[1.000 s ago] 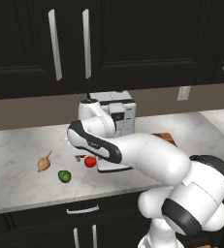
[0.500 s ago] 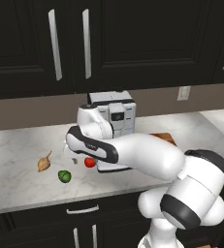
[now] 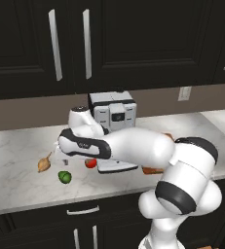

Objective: Place the avocado, onion, tomato, and bell pepper on the cutting board.

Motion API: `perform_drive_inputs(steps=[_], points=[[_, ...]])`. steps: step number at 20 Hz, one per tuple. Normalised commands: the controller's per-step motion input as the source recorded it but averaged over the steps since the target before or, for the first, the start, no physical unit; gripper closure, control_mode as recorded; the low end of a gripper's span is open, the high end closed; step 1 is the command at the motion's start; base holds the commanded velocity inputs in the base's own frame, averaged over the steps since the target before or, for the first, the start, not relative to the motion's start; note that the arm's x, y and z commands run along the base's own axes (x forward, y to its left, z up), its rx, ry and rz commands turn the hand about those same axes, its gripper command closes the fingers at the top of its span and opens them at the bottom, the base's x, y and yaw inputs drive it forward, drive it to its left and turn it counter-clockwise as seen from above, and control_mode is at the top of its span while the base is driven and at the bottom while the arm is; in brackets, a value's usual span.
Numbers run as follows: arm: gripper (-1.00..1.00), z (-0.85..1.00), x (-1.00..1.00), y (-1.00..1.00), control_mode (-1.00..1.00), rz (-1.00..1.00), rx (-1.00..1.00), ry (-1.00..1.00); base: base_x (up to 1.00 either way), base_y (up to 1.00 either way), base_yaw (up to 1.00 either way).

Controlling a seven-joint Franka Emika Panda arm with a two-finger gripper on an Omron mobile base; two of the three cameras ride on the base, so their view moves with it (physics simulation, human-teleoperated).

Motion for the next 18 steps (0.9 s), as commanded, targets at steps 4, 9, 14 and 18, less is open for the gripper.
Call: perform_drive_inputs(steps=[4, 9, 14, 18], points=[[-1.00, -0.14, 0.00, 0.38, -1.00, 0.00, 0.00, 0.00, 0.00, 0.00, 0.00], [-1.00, -0.15, 0.08, 0.11, -1.00, 0.00, 0.00, 0.00, 0.00, 0.00, 0.00], [-1.00, -0.15, 0.23, 0.01, -1.00, 0.00, 0.00, 0.00, 0.00, 0.00, 0.00], [-1.00, -0.14, 0.13, 0.06, -1.00, 0.00, 0.00, 0.00, 0.00, 0.00, 0.00]])
